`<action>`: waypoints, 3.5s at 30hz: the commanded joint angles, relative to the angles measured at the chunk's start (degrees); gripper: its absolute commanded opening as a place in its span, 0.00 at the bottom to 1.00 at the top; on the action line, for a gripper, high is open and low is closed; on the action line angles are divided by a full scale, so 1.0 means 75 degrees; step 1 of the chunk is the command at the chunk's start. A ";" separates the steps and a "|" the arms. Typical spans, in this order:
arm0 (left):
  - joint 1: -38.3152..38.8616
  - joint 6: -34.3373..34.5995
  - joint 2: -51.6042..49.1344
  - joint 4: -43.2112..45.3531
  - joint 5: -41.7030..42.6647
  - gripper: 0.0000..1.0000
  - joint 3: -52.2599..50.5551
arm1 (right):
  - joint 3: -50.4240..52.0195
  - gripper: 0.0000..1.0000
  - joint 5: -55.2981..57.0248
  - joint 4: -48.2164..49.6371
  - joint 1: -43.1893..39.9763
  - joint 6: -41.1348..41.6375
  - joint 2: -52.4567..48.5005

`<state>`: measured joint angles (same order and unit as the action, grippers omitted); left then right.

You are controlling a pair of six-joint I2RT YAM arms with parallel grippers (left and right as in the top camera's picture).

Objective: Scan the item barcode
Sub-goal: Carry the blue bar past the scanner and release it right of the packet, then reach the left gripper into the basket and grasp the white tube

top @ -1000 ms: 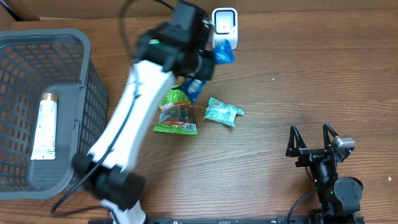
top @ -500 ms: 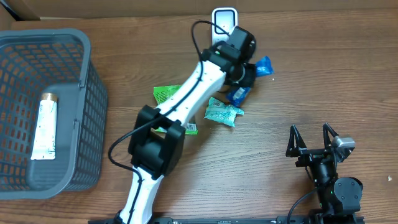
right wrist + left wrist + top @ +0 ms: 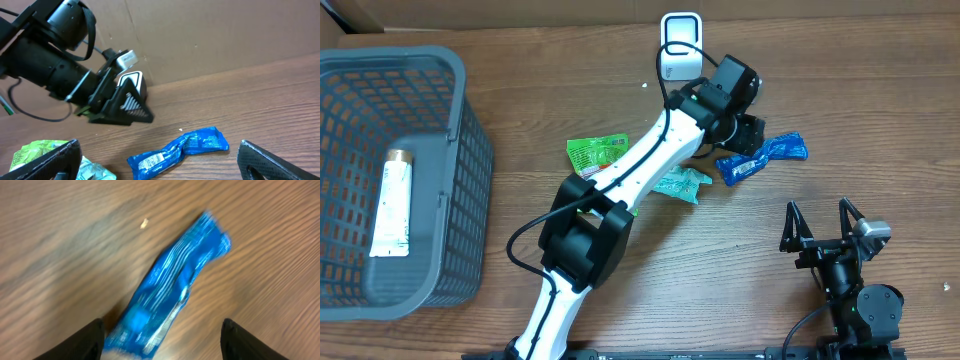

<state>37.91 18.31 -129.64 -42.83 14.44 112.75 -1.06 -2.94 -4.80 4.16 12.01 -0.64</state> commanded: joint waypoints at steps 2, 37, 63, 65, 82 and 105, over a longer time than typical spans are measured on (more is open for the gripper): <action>-0.0784 -0.0050 0.0697 -0.1370 0.0041 0.66 0.1399 | 0.0082 1.00 0.0050 0.0023 0.0023 -0.0003 0.0055; -0.8192 -0.1212 0.3934 -0.5689 -0.2527 0.78 0.0131 | 0.0082 1.00 0.0050 0.0023 0.0023 -0.0003 0.0055; -0.8405 -0.1679 0.6274 -0.4765 -0.1466 0.67 0.0274 | 0.0082 1.00 0.0050 0.0023 0.0023 -0.0003 0.0055; -0.8405 -0.1314 0.6391 -0.4823 -0.2600 0.68 0.0274 | 0.0082 1.00 0.0050 0.0023 0.0023 0.0000 0.0055; -0.8953 -0.1795 0.3168 -0.3911 -0.4602 0.78 0.0029 | 0.0082 1.00 0.0050 0.0023 0.0023 -0.0003 0.0055; -1.0325 -0.4025 0.0128 -0.3045 -0.3689 0.80 0.0029 | 0.0082 1.00 0.0050 0.0023 0.0023 -0.0003 0.0055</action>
<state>-39.83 -10.00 -125.82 -66.63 -14.85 112.84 -1.06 -2.94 -4.82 4.16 11.99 -0.62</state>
